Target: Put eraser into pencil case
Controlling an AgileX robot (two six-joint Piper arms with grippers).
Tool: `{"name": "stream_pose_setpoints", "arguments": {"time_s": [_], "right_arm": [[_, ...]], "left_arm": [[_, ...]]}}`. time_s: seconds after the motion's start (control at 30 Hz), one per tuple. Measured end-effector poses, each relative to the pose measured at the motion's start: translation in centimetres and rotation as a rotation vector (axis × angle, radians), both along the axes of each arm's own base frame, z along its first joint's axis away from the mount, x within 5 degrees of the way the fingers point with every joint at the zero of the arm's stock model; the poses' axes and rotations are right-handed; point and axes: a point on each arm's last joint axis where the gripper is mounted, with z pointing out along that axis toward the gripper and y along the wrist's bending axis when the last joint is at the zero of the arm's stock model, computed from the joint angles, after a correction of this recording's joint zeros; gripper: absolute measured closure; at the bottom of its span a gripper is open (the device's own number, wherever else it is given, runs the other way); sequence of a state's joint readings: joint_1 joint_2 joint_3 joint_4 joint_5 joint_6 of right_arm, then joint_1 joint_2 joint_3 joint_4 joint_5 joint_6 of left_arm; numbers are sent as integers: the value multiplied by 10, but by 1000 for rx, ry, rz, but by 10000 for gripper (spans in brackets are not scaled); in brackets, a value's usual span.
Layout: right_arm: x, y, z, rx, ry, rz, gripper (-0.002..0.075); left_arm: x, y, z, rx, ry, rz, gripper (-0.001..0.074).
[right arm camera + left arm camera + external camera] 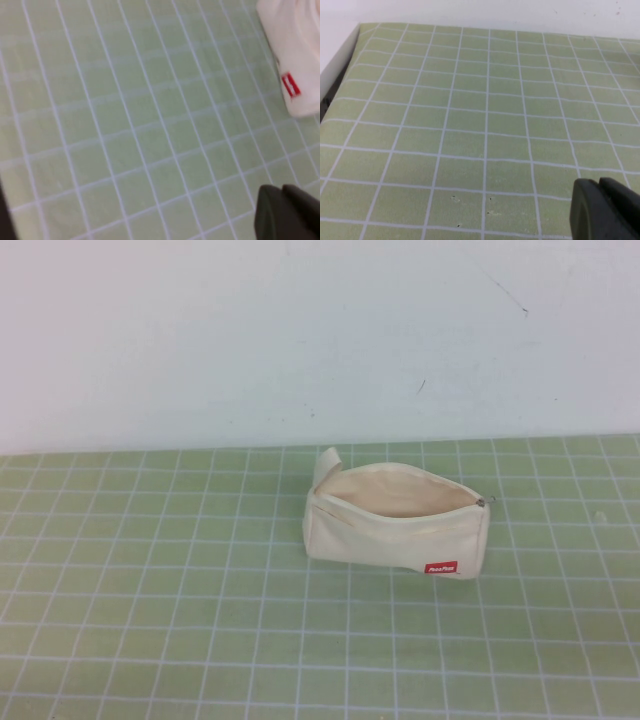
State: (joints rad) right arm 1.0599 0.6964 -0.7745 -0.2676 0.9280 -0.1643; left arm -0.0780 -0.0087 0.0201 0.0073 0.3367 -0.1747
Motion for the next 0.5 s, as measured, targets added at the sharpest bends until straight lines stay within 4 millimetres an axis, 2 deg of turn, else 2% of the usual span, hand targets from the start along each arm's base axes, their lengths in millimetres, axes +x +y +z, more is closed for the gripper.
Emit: {"name": "stream_pose_setpoints", "arguments": {"time_s": [0.1,0.3,0.5], "right_arm": [[3,-14,-26,15,-75,-38,727],[5,-45,-81,253,-355,-239,727],[-5,-74,-119,340,-620,-498,727]], "left_arm": [[0,0,0,2,0,0,736],[0,0,0,0,0,0,736],[0,0,0,0,0,0,736]]}}
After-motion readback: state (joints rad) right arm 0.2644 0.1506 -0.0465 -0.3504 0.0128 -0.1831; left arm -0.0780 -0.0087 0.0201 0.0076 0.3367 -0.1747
